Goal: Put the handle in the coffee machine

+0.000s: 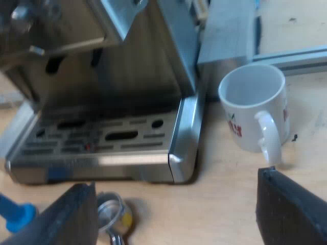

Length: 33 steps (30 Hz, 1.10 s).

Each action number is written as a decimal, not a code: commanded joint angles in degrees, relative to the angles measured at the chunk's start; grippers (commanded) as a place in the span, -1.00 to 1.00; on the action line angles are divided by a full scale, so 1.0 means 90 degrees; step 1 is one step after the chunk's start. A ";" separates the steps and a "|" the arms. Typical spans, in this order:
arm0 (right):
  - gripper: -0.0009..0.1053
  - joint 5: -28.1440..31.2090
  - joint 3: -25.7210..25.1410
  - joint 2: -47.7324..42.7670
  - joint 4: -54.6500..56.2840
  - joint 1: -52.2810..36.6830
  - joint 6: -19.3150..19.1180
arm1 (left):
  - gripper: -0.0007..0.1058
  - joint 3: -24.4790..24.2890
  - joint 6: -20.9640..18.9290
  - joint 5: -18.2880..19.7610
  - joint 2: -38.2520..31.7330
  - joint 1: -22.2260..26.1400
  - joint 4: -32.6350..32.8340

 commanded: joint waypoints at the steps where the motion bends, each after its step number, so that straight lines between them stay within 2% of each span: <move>1: 0.26 -0.0098 -0.0239 0.0327 0.0029 0.0003 -0.0453 | 0.43 -0.0286 0.0039 0.0592 0.0298 -0.0034 -0.0059; 7: 0.26 -0.0111 -0.0484 0.0965 0.0057 0.0113 -0.0492 | 0.43 -0.0719 0.0039 0.1157 0.0794 -0.0034 0.0167; 11: 0.26 -0.0184 -0.0485 0.1218 0.0372 0.0370 -0.0552 | 0.43 -0.0752 0.0161 0.1357 0.1087 -0.0034 0.0191; 13: 0.26 -0.0183 -0.0485 0.1389 0.0554 0.0546 -0.0611 | 0.43 -0.0752 0.0656 0.1569 0.1362 -0.0034 0.0191; 15: 0.26 -0.0183 -0.0485 0.1504 0.0690 0.0676 -0.0612 | 0.43 -0.0752 0.0937 0.1725 0.1585 -0.0034 0.0191; 19: 0.26 -0.0198 -0.0485 0.1671 0.0808 0.0922 -0.0612 | 0.43 -0.0752 0.1191 0.1929 0.2005 -0.0034 0.0191; 24: 0.26 -0.0197 -0.0485 0.1927 0.0836 0.1525 -0.0612 | 0.43 -0.0752 0.1689 0.2464 0.2631 -0.0050 0.0211; 26: 0.26 -0.0197 -0.0485 0.2022 0.0836 0.1711 -0.0612 | 0.43 -0.0752 0.1922 0.2384 0.2848 -0.0341 0.0223; 29: 0.26 0.0091 -0.0485 0.2306 0.0836 0.2223 -0.0555 | 0.43 -0.0752 0.1953 0.2360 0.2893 -0.0516 0.0223; 30: 0.26 0.0242 -0.0485 0.2390 0.0836 0.2347 -0.0520 | 0.43 -0.0752 0.1967 0.2362 0.3113 -0.1310 0.0223; 33: 0.26 0.0495 -0.0485 0.2631 0.0836 0.2691 -0.0517 | 0.43 -0.0752 0.1938 0.2096 0.3294 -0.1944 0.0223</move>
